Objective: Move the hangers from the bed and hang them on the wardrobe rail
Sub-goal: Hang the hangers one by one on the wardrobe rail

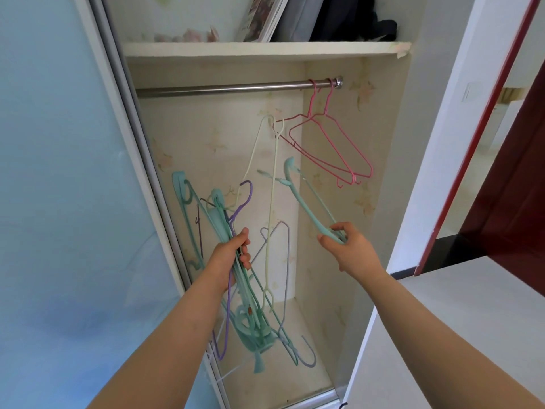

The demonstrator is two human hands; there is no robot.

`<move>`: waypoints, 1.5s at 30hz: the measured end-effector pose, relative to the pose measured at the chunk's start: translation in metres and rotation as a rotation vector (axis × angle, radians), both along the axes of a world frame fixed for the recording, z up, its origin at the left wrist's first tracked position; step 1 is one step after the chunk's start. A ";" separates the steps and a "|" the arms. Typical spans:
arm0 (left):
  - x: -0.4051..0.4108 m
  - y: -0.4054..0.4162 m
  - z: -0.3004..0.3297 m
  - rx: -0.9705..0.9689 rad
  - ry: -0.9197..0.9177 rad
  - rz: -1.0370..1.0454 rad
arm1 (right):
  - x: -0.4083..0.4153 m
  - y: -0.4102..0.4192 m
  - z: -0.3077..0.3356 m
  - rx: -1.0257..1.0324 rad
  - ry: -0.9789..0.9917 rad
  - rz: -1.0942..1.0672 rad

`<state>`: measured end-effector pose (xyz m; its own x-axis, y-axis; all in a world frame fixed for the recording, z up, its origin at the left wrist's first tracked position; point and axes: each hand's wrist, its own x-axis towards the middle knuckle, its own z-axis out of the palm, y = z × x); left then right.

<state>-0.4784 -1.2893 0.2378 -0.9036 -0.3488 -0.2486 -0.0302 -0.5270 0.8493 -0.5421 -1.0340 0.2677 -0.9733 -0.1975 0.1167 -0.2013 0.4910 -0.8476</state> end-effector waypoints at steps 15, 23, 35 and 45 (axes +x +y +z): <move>-0.011 0.002 0.020 -0.010 0.092 0.035 | 0.003 0.033 -0.025 0.319 0.309 -0.027; -0.018 0.004 0.007 0.010 0.000 -0.027 | 0.004 0.052 -0.033 0.396 0.418 0.036; -0.020 0.010 -0.016 -0.444 -0.039 -0.035 | -0.025 0.075 0.030 0.387 -0.345 0.341; -0.011 0.001 -0.025 -0.405 -0.014 -0.146 | -0.045 0.081 0.032 0.422 -0.625 0.442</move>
